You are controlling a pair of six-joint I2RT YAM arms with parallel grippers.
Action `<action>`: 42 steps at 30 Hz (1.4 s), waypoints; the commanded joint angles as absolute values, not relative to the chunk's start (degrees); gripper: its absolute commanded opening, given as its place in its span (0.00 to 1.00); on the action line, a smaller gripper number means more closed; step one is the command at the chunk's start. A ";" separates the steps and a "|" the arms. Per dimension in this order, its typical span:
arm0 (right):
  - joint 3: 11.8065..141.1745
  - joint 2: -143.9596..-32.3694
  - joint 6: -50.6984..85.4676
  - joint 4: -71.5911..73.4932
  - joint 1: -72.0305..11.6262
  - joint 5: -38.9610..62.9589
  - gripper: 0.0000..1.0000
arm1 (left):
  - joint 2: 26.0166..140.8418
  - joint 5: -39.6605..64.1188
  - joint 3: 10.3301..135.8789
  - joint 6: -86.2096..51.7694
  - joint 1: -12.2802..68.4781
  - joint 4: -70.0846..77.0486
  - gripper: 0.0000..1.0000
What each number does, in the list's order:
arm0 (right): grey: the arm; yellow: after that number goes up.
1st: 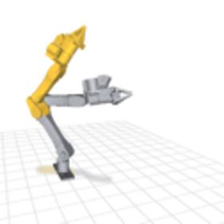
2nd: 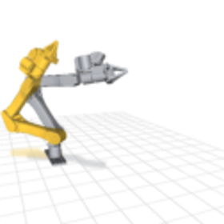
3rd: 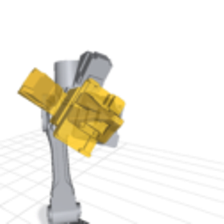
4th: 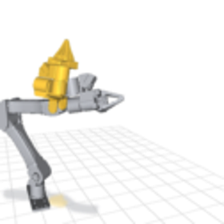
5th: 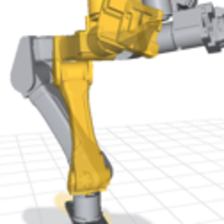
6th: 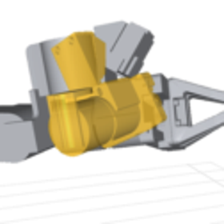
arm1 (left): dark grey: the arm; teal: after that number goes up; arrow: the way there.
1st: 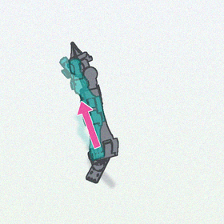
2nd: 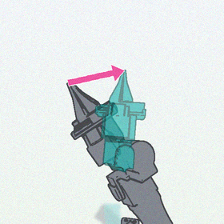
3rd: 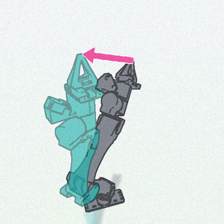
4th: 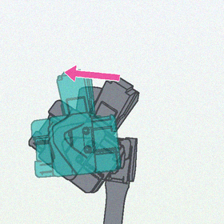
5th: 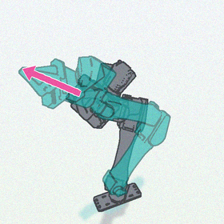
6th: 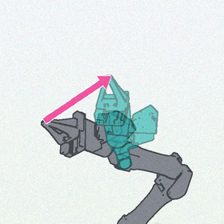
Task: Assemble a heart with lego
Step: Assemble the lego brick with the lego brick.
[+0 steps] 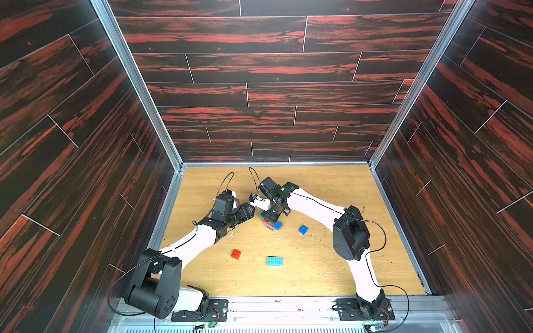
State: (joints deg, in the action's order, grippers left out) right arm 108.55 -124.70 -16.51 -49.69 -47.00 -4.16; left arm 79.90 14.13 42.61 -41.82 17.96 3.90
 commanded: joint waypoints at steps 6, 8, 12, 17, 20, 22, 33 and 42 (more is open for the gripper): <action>113.20 -128.49 -13.81 -51.45 -46.38 -2.85 0.27 | 80.79 13.83 42.98 -41.03 17.94 3.78 0.76; 113.12 -128.84 -13.93 -52.01 -46.39 -2.71 0.27 | 80.70 13.82 42.91 -40.95 17.96 3.62 0.76; 111.57 -127.78 -14.23 -51.83 -46.40 -1.91 0.27 | 80.53 13.53 42.80 -40.55 17.93 3.16 0.76; 110.82 -126.26 -14.89 -51.83 -46.39 -0.72 0.27 | 80.76 13.60 42.98 -40.69 17.93 3.25 0.76; 110.67 -126.03 -15.15 -52.42 -46.23 -0.17 0.27 | 80.93 13.68 42.98 -40.64 17.93 3.34 0.76; 110.36 -125.78 -15.19 -52.62 -46.22 -0.69 0.27 | 80.87 13.54 42.98 -40.68 17.94 3.30 0.76; 108.79 -124.84 -14.95 -52.21 -45.69 0.00 0.27 | 81.14 13.55 43.07 -40.79 17.98 3.34 0.76; 108.63 -125.53 -14.48 -52.55 -45.68 1.43 0.27 | 81.90 13.81 43.47 -40.84 17.93 3.49 0.76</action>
State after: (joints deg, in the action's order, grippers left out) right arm 109.73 -125.78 -15.03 -50.57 -45.82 -0.38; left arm 81.43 13.96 42.61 -41.41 17.96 3.92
